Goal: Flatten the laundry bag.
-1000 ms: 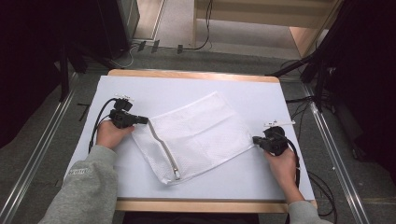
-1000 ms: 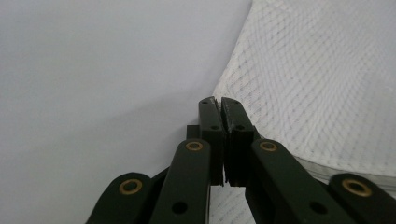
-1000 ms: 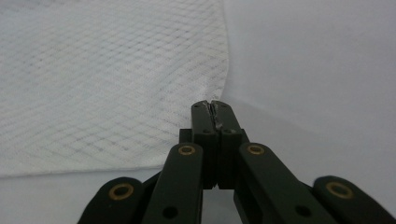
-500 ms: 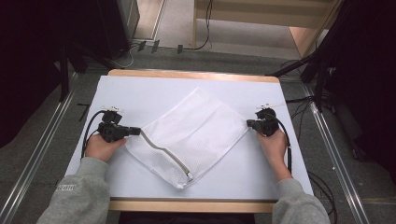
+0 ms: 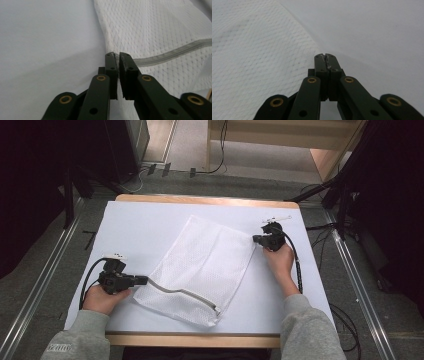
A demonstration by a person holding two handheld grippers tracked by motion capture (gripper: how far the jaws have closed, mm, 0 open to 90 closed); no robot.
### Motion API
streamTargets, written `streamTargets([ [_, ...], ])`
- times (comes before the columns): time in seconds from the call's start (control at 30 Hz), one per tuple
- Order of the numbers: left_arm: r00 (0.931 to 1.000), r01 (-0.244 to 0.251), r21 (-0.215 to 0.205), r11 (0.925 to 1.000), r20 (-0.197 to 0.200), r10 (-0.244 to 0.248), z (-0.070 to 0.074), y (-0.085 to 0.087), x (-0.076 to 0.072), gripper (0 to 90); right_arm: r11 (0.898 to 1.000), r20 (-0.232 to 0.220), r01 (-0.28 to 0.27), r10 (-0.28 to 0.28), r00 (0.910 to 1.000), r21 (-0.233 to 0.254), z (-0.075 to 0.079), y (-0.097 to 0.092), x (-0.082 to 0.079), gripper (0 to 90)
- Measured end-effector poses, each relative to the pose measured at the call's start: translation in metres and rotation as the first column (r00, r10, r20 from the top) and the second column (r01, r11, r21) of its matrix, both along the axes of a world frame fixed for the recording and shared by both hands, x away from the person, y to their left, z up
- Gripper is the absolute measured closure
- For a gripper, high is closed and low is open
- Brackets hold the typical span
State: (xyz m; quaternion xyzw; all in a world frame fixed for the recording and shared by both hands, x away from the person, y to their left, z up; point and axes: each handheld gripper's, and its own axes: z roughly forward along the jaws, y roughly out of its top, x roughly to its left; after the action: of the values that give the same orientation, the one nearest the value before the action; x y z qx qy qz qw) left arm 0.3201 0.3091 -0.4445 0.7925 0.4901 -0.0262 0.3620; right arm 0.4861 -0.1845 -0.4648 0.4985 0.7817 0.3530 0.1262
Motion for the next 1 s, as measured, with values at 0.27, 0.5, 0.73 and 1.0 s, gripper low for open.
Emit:
streamTargets([
  [0.27, 0.9982, -0.028, 0.022, 0.9994, 0.053, 0.027, 0.007, -0.002, 0.022, 60.6, 0.999, 0.032, -0.031, 0.031, 0.9990, 0.017, 0.009, 0.001, -0.015, 71.7],
  [0.5, 0.9969, 0.015, 0.046, 0.9988, 0.076, -0.018, 0.007, -0.027, 0.060, 58.5, 0.998, 0.040, -0.047, 0.046, 0.9981, 0.030, 0.016, -0.004, -0.062, 66.7],
  [0.73, 0.9974, 0.012, 0.056, 0.9984, 0.071, -0.016, 0.003, -0.041, 0.090, 58.6, 0.996, 0.037, -0.081, 0.080, 0.9961, 0.029, 0.016, -0.001, -0.098, 64.0],
  [1.0, 0.9983, 0.023, 0.084, 0.9962, 0.051, -0.027, -0.006, -0.048, 0.109, 58.5, 0.996, 0.006, -0.073, 0.073, 0.9973, 0.042, 0.007, 0.009, -0.121, 59.5],
])
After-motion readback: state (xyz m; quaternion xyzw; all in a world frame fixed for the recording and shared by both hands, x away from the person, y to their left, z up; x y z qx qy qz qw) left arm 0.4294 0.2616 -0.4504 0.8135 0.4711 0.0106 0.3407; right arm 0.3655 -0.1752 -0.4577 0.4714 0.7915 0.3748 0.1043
